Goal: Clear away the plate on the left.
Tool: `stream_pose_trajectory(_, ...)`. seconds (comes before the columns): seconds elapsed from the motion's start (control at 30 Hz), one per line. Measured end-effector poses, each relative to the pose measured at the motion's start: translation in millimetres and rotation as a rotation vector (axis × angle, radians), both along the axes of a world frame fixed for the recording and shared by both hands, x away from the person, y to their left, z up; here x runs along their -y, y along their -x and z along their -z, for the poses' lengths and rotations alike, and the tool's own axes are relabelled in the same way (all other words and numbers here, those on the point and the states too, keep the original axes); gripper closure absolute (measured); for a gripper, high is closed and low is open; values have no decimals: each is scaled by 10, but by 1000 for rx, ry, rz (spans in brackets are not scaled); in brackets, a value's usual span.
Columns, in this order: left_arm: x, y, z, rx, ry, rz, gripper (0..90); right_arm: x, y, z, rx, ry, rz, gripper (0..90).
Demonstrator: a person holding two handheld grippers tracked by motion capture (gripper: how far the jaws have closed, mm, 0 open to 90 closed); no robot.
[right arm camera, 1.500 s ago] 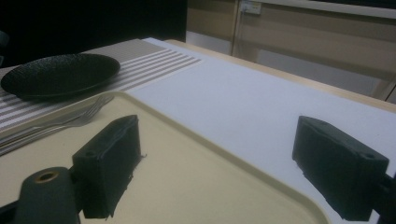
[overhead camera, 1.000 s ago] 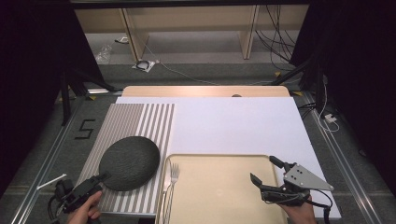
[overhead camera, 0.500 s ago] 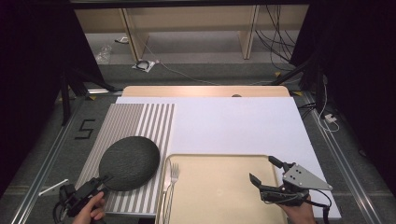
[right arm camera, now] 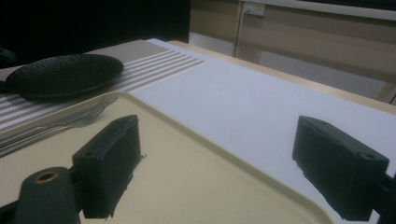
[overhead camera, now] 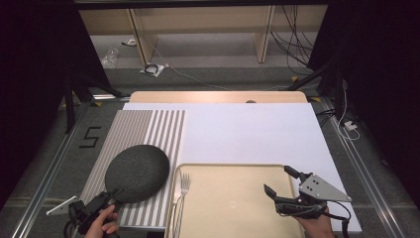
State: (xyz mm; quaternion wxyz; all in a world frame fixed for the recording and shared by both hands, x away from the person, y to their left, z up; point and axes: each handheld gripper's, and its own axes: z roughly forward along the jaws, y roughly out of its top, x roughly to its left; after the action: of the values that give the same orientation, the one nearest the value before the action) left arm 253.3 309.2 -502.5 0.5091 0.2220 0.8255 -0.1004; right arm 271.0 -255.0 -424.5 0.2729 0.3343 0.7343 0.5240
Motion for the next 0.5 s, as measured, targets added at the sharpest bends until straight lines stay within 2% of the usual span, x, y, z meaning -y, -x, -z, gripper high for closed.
stream_pose_trajectory(0.2,54,-7,54,-9,42,-7,400,-4,2,0,-1,4,-2,162)
stream_pose_trajectory(0.33,87,-9,73,-12,44,-17,439,-7,2,1,-3,3,-2,162)
stream_pose_trajectory(0.37,100,-7,84,-11,55,-29,457,-8,2,1,-3,2,-2,162)
stream_pose_trajectory(0.5,122,-5,96,-7,56,-56,502,-14,-2,5,-2,3,-4,162)
